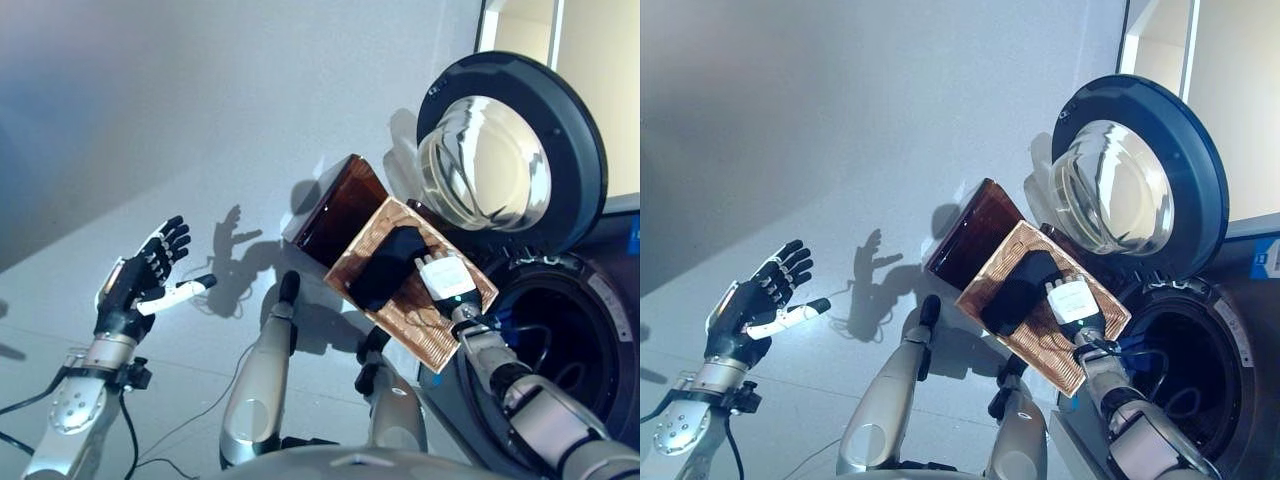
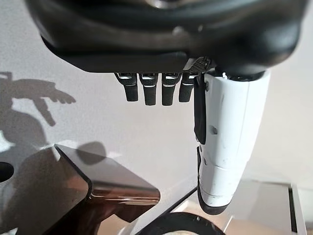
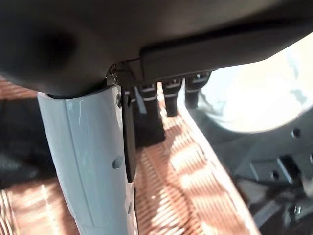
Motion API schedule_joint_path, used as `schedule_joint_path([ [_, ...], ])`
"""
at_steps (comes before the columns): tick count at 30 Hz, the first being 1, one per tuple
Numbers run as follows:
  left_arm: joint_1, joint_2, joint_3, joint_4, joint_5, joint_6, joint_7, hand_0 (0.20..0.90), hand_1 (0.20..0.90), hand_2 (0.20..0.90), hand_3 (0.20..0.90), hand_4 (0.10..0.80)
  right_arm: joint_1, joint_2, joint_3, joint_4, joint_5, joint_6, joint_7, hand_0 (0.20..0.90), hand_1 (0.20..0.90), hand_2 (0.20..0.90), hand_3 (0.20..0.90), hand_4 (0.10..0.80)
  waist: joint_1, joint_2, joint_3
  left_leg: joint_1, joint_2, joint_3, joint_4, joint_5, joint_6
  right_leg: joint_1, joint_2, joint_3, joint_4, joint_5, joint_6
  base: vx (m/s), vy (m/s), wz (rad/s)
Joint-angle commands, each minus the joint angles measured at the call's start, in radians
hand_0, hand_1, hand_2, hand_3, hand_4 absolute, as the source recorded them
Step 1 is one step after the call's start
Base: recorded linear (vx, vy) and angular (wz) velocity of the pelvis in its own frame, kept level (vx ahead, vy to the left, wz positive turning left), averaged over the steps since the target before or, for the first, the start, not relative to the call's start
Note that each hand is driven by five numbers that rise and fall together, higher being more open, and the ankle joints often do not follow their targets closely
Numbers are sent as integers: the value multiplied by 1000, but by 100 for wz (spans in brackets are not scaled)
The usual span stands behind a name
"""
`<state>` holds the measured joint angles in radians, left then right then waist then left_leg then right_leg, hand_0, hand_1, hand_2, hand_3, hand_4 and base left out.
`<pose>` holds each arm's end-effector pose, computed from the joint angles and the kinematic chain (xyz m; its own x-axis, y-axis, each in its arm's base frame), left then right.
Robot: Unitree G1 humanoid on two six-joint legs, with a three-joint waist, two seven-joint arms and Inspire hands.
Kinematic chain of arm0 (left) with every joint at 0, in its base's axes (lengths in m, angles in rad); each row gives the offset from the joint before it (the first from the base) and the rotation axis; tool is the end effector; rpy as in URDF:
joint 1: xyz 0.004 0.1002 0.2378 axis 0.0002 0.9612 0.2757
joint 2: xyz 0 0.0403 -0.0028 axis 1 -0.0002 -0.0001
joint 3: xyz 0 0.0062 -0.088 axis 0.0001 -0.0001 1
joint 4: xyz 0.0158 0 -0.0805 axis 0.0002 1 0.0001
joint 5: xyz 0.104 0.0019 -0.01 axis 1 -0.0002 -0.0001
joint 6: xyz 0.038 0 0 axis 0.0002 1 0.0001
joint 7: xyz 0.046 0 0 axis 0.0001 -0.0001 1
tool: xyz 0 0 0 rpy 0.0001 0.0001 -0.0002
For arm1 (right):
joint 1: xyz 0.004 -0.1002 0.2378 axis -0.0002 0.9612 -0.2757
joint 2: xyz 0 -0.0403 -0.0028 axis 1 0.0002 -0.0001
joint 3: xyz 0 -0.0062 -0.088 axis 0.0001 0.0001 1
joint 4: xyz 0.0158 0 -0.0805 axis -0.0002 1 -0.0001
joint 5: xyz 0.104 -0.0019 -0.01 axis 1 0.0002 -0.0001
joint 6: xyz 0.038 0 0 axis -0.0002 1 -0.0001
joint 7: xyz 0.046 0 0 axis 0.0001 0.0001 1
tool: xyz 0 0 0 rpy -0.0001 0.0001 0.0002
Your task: Pick up the clothes and place them into the washing machine
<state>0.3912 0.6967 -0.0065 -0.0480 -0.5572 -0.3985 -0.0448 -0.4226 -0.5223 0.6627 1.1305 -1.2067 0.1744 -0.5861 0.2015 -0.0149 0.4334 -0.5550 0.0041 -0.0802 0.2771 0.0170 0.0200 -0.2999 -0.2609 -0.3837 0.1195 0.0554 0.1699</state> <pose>0.1321 0.2700 0.0645 0.9986 -0.0272 0.0450 0.0206 0.9899 0.1404 0.2158 -0.2620 -0.0231 0.9779 0.0187 -0.2084 -0.1582 -0.5859 -0.7948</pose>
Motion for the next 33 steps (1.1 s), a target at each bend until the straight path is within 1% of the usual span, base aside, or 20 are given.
schedule_joint_path([
  [1,78,34,66,-126,13,-77,-6,900,900,900,900,800,4,-60,21,-23,-34,44,-13,900,900,900,900,800,-24,-17,-50,-58,54,-58,-16,39,-124,-42,-97,83,-10,116,78,-35,13,-1],
  [3,78,36,66,-125,10,-76,-9,900,900,900,900,800,-5,-66,40,-32,-54,45,-11,900,900,900,900,800,-24,-15,-43,-64,56,-58,-8,30,-126,-52,-96,88,-2,109,76,0,0,0],
  [13,62,34,50,-119,6,-80,-10,900,900,900,900,800,-42,-71,77,-52,-59,34,-29,900,900,900,900,800,-23,-6,-26,-90,54,-57,9,28,-124,-84,-103,95,19,107,75,0,0,0],
  [20,60,49,45,-124,6,-84,-8,900,900,900,900,800,-70,-46,120,-60,-61,21,-30,900,900,900,900,800,-18,-1,-18,-107,52,-54,17,23,-121,-99,-104,96,28,105,74,0,1,0],
  [33,56,47,43,-117,26,-89,8,900,900,900,900,800,-106,-17,146,-123,-58,12,-51,900,900,900,900,800,-5,-4,-18,-129,53,-61,25,21,-121,-110,-102,89,31,104,76,0,0,0],
])
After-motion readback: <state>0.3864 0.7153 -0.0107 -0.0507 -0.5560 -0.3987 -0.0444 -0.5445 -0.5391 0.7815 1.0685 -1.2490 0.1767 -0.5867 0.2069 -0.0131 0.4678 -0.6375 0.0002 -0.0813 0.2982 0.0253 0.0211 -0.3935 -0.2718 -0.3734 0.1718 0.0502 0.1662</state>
